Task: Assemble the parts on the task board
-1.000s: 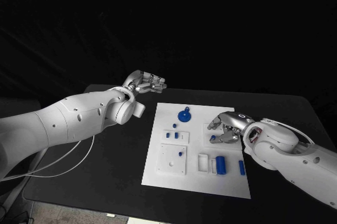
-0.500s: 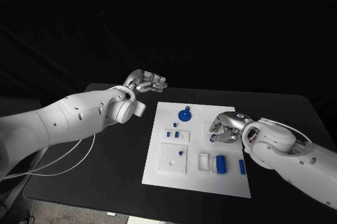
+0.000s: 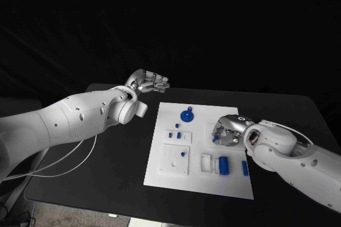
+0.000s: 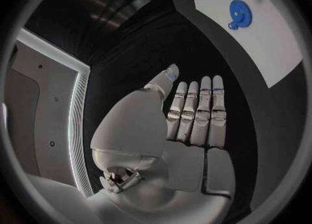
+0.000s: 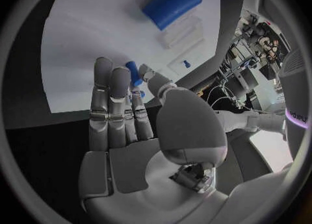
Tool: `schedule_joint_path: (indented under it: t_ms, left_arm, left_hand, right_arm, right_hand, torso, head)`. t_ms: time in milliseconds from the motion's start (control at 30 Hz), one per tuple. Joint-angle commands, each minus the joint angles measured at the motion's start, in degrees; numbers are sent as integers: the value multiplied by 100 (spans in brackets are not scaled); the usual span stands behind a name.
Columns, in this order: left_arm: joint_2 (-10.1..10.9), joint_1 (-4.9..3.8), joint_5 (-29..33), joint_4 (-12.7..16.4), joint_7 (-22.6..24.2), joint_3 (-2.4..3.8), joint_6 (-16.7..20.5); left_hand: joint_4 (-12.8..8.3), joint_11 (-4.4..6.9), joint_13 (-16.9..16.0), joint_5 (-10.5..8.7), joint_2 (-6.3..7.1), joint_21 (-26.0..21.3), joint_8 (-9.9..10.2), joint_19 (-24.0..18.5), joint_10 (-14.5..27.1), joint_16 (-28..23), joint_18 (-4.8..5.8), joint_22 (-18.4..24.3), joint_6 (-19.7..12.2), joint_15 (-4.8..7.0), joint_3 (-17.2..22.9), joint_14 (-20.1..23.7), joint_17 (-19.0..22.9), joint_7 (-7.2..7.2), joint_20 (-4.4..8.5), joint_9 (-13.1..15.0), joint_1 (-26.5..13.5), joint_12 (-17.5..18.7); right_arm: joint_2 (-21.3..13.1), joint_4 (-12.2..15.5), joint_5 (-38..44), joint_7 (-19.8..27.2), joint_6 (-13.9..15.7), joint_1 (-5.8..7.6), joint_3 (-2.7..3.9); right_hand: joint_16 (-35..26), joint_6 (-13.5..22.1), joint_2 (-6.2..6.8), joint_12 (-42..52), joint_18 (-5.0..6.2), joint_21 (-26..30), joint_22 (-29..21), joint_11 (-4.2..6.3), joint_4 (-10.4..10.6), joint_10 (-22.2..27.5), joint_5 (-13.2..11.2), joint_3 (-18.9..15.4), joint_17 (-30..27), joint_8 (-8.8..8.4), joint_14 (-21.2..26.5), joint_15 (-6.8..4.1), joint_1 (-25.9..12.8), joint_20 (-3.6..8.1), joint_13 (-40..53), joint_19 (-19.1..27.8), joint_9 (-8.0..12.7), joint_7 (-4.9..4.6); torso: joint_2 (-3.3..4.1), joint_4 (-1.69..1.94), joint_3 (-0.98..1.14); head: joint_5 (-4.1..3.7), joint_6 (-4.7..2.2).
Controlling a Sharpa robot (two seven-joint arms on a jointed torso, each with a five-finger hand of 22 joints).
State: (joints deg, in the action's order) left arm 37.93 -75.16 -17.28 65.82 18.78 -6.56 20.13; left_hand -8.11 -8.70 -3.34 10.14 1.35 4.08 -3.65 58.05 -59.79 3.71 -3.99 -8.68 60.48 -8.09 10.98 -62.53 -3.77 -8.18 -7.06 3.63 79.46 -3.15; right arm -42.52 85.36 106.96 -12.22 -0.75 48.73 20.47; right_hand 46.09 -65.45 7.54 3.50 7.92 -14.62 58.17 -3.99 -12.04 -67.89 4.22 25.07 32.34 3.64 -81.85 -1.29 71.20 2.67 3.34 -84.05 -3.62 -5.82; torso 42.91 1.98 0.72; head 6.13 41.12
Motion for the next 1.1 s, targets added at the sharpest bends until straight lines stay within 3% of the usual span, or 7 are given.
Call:
schedule_joint_path:
  t_ms: [33,200,300,467,833,1100]
  left_arm:
    - [-13,-7,24,6,36,4,-69]
    - [-14,-7,24,5,36,4,-69]
    - [-15,-7,24,6,37,5,-69]
    - [-16,-7,24,4,38,5,-71]
    - [-20,-7,24,1,39,5,-79]
    - [-18,-7,24,1,38,5,-85]
  left_hand:
    - [22,-13,2,3,-64,29,7,44,29,-26,-87,21,-10,-11,-24,36,6,-9,-13,-5,7,-34]
    - [22,-13,2,3,-64,29,7,44,29,-26,-87,21,-10,-11,-24,36,6,-9,-13,-5,7,-34]
    - [22,-13,2,3,-64,29,7,44,29,-26,-87,21,-10,-11,-24,36,6,-9,-13,-5,7,-34]
    - [34,-13,2,4,-72,29,5,46,27,-25,-87,31,-8,-11,-24,36,5,-8,-14,-4,2,-35]
    - [34,-13,2,4,-72,29,5,46,27,-25,-87,31,-8,-11,-24,36,5,-8,-14,-4,2,-35]
    - [34,-13,2,4,-72,29,5,46,27,-25,-87,31,-8,-11,-24,36,5,-8,-14,-4,2,-35]
  right_arm:
    - [9,-3,102,-49,-200,-9,-5]
    - [24,-4,107,-32,-206,-21,-9]
    - [37,3,108,-4,-153,-32,-12]
    - [55,25,109,26,-14,-45,-13]
    - [72,46,183,-62,314,-54,-13]
    - [53,94,265,-109,440,-57,-13]
  right_hand:
    - [23,-59,-9,0,-37,-17,8,-4,-15,-34,-25,54,11,-7,-3,-37,-37,25,0,-162,-3,-3]
    - [23,-116,-60,2,-40,-19,22,13,-33,-90,-65,154,19,-3,-4,-47,-22,33,0,-162,-5,6]
    - [28,-192,-100,-1,-56,-42,63,39,-50,-176,-116,381,33,-6,-3,-67,-44,56,0,-160,-5,20]
    - [37,-487,-218,-18,-105,-90,122,147,-59,-512,-146,567,64,0,-31,-151,-14,139,1,-179,-26,88]
    - [12,-728,-381,5,-158,-117,154,255,-60,-810,-145,692,94,24,-68,-237,39,224,13,-200,-58,140]
    - [-22,-834,-322,-4,-186,-176,219,288,-134,-957,-145,1021,126,13,-91,-273,-41,273,14,-193,-89,166]
  torso:
    - [-3,-2,2]
    - [-1,-2,2]
    - [0,-1,2]
    - [1,4,1]
    - [-1,1,-2]
    - [-3,0,1]
  head:
    - [-1,4]
    - [-3,10]
    - [-4,13]
    - [-7,21]
    - [10,35]
    - [26,38]
